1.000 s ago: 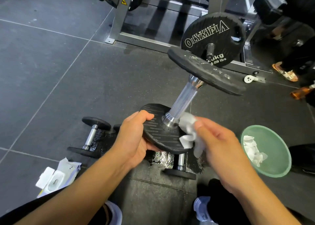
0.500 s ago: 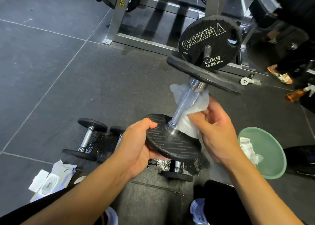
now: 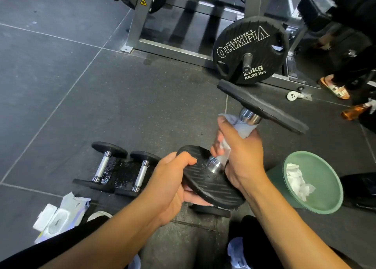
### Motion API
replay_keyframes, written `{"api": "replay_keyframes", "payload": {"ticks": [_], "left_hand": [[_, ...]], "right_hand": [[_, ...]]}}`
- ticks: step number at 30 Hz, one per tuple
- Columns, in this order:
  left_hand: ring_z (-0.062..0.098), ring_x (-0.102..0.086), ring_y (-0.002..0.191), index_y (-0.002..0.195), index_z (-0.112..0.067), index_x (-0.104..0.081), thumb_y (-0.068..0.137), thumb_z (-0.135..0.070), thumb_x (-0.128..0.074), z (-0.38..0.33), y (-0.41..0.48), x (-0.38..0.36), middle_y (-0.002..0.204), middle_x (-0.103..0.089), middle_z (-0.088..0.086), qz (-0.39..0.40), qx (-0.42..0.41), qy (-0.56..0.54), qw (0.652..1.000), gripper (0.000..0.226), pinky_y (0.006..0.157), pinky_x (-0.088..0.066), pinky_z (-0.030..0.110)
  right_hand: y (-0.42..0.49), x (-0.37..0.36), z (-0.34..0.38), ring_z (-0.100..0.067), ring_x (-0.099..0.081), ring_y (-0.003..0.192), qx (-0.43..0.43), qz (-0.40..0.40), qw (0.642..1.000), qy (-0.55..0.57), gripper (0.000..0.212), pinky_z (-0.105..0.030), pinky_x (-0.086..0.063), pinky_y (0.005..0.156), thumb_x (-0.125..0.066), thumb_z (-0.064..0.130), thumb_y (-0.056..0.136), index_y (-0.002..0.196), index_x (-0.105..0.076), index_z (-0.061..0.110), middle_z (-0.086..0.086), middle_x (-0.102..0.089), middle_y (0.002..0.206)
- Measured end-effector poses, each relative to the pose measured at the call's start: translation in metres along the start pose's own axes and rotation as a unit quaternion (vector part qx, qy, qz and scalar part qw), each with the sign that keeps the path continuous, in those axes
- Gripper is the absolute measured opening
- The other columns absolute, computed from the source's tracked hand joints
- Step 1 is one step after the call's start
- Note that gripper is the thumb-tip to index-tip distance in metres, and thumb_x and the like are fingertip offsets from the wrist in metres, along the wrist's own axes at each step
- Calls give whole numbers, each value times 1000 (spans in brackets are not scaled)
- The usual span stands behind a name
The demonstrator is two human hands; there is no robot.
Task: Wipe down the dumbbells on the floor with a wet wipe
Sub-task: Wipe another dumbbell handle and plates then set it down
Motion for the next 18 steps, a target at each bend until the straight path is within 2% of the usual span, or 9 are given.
{"api": "replay_keyframes", "payload": {"ticks": [2,3,6,7,8,10,12,15,18], "left_hand": [[39,-77,79,127,9,-59,100,-11,-55,5,-1,-3,100,-73,34,15,24,-10,1000,34,62,-62,56],[38,-77,78,126,10,-60,99,-11,-55,7,-2,-4,98,-75,31,24,38,-16,999,35,61,-63,54],[34,-78,77,109,5,-68,99,-10,-54,15,-5,-9,90,-76,22,59,81,-6,995,23,64,-65,58],[34,-77,78,107,4,-68,98,-10,-54,18,-6,-9,90,-76,21,71,93,9,993,21,66,-65,60],[35,-77,80,111,5,-66,98,-8,-53,19,-5,-10,91,-75,22,78,97,24,992,23,67,-64,61],[39,-78,83,122,6,-61,99,-6,-53,17,-3,-7,94,-75,23,76,80,37,993,27,63,-63,60],[42,-78,86,125,1,-57,101,-4,-54,11,-2,-6,97,-75,25,68,48,18,996,25,62,-63,57],[48,-77,93,124,-6,-52,103,-2,-55,4,-3,-6,112,-73,32,41,-14,-14,999,22,71,-63,65],[49,-75,95,115,-14,-48,100,0,-59,8,-1,-4,120,-65,32,-28,-83,29,996,23,70,-64,63]], "right_hand": [[8,-1,-1,-15,-33,38,-41,63,997,14,24,-28,-29,43,-69,8,93,74,-56,14,-3,-38,51],[12,-3,-1,-13,-31,37,-73,123,989,28,29,-28,-26,42,-70,11,91,69,-52,15,0,-35,49],[8,-15,-4,-12,-31,35,-180,347,914,105,50,-26,-27,39,-71,14,90,60,-31,10,6,-35,45],[5,-15,-4,-13,-31,35,-198,390,891,124,54,-27,-28,40,-70,12,91,60,-26,10,6,-35,44],[4,-13,-4,-14,-32,35,-204,413,878,129,55,-29,-28,41,-69,11,92,60,-24,10,6,-35,45],[2,-11,-4,-16,-32,37,-188,417,884,100,47,-31,-28,43,-64,9,94,61,-32,13,6,-34,46],[7,-11,-2,-16,-31,38,-159,337,926,55,38,-31,-31,47,-59,9,96,64,-41,16,4,-31,47],[18,0,1,-16,-34,42,-100,67,992,22,38,-33,-36,51,-61,10,98,64,-44,18,0,-33,50],[14,15,-5,-15,-46,44,-58,-147,987,14,33,-32,-43,52,-68,11,95,68,-52,17,-1,-47,52]]}}
Point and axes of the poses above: each hand's wrist, its own y-axis towards the middle knuckle, its own x-axis out of the back of the hand, z = x × y, the point moved 7 cm from there along y, towards the middle knuckle
